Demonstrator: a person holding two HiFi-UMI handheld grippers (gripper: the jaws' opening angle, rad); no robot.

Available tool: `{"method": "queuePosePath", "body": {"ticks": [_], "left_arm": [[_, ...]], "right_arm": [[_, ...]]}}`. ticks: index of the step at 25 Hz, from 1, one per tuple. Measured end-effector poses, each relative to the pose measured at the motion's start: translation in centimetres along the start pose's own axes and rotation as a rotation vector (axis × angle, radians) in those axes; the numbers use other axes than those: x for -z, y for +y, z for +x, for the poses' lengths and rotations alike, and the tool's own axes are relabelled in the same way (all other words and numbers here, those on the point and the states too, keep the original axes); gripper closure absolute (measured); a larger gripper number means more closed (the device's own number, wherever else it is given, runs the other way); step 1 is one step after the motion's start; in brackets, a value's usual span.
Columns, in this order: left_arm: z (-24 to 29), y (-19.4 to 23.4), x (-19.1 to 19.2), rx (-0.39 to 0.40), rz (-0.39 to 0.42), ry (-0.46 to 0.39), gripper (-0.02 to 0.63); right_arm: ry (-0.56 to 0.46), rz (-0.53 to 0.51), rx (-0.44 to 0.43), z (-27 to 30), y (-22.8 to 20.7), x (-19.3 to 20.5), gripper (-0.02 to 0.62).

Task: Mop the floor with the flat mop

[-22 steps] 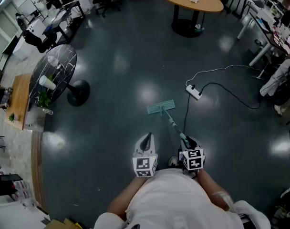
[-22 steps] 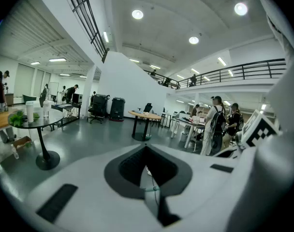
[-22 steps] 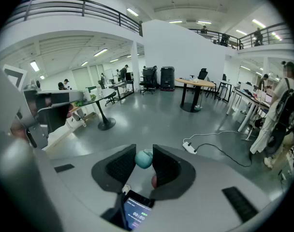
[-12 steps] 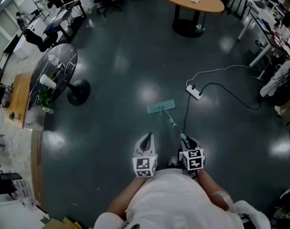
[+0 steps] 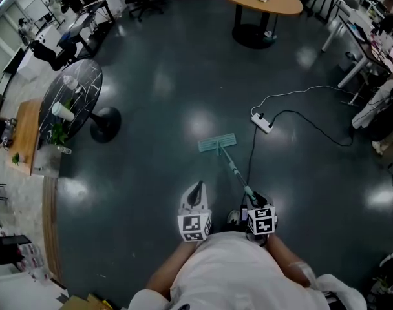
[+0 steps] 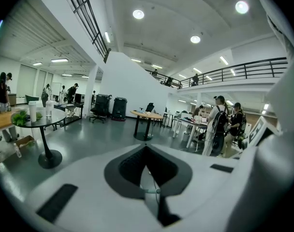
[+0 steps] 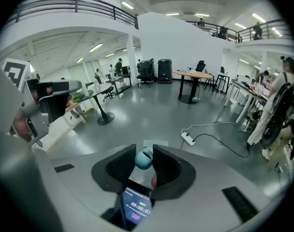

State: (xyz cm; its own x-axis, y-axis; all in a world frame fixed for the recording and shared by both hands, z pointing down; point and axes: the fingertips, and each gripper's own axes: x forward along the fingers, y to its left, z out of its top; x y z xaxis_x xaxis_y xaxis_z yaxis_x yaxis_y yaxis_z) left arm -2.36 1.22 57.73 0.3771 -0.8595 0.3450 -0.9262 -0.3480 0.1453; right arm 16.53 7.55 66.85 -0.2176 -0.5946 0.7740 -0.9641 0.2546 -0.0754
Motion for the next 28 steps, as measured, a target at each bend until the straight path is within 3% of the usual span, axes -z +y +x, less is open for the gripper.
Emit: {"method": "queuePosePath", "body": {"ticks": [6, 21, 28], "left_arm": [[0.2, 0.1, -0.4, -0.017, 0.002, 0.0, 0.601], [2.7, 3.0, -0.7, -0.031, -0.025, 0.023, 0.601], [3.3, 4.6, -0.7, -0.044, -0.041, 0.031, 0.601]], "right_arm": [[0.027, 0.004, 0.009, 3.0, -0.9, 0.5, 0.483], [-0.085, -0.061, 0.074, 20.4, -1.9, -12.8, 0.485], [-0.062, -0.066, 0.093, 25.3, -2.0, -15.0, 0.485]]}}
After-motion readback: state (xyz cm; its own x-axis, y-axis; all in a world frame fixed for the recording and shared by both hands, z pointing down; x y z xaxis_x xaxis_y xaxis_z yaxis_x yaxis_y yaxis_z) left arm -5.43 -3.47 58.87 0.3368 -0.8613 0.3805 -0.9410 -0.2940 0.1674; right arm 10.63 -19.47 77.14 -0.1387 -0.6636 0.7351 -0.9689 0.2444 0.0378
